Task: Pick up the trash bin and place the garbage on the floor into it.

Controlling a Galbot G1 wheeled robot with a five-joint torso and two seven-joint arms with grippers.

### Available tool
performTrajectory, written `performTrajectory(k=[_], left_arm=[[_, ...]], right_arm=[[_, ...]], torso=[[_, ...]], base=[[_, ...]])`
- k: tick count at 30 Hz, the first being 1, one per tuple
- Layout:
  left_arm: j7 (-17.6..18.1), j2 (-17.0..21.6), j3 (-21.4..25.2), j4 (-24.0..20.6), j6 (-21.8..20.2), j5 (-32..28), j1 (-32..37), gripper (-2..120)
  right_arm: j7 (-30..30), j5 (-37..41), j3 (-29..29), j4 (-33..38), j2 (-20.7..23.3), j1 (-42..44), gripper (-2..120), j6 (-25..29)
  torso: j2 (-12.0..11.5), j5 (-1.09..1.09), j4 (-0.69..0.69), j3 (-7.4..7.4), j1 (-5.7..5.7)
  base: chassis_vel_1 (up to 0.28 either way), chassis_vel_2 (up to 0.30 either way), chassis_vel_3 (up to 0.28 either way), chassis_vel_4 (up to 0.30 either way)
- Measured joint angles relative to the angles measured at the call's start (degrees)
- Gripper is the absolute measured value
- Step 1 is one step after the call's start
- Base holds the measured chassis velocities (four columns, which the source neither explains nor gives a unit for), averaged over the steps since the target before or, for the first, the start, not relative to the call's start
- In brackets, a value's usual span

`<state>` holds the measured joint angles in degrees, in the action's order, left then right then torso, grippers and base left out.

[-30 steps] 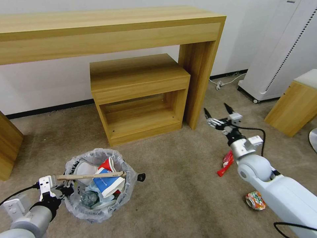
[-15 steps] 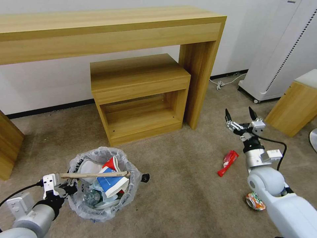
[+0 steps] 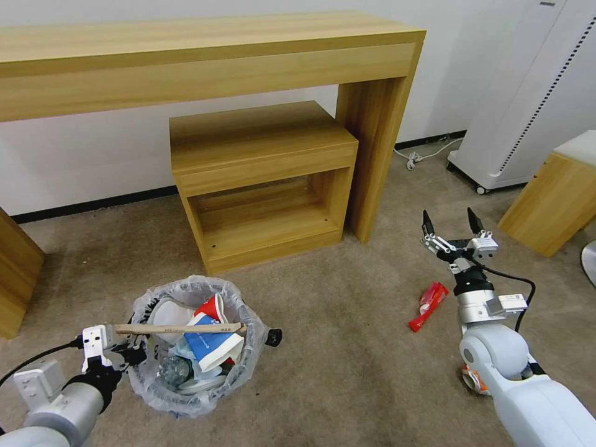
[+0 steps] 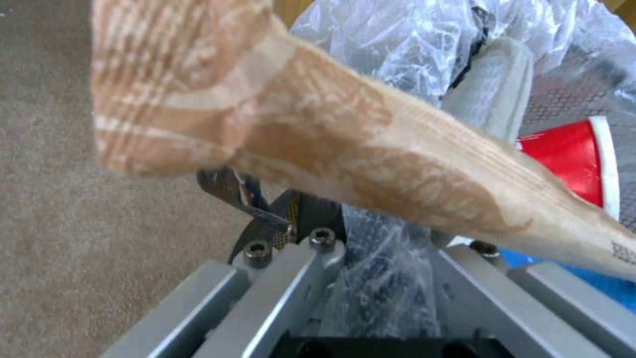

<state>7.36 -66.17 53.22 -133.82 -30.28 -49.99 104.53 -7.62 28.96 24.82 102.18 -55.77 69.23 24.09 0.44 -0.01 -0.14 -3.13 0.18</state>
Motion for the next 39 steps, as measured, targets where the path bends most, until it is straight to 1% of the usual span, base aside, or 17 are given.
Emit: performTrajectory(k=[8,19,28,39], left_arm=[[-0.02,0.71,-0.54,1.19,-0.03,-0.06,-1.22,1],[-0.18,1.37,-1.05,2.59,-0.12,0.24,-2.44,1],[-0.16,1.27,-1.24,2.71,-0.12,0.39,-2.64,1],[-0.37,0.09,-1.65,2.38,-0.05,1.49,-2.24,1]], right_arm=[[1.36,-0.40,1.40,-0.62,-0.26,0.59,100,0.39],[2.21,-1.51,1.93,-1.51,-1.31,1.05,100,0.52],[2.30,-2.81,3.06,-1.57,-1.84,1.56,100,0.81],[2.54,-4.00,3.54,-2.01,-2.34,2.09,100,2.74]], torso=[[0.00,0.00,0.00,0.00,0.00],[0.00,0.01,0.00,0.00,0.00],[0.00,0.00,0.01,0.00,0.00],[0.00,0.01,0.00,0.00,0.00]], base=[[0.000,0.000,0.000,0.000],[0.000,0.000,0.000,0.000],[0.000,0.000,0.000,0.000],[-0.066,-0.069,-0.064,-0.077]])
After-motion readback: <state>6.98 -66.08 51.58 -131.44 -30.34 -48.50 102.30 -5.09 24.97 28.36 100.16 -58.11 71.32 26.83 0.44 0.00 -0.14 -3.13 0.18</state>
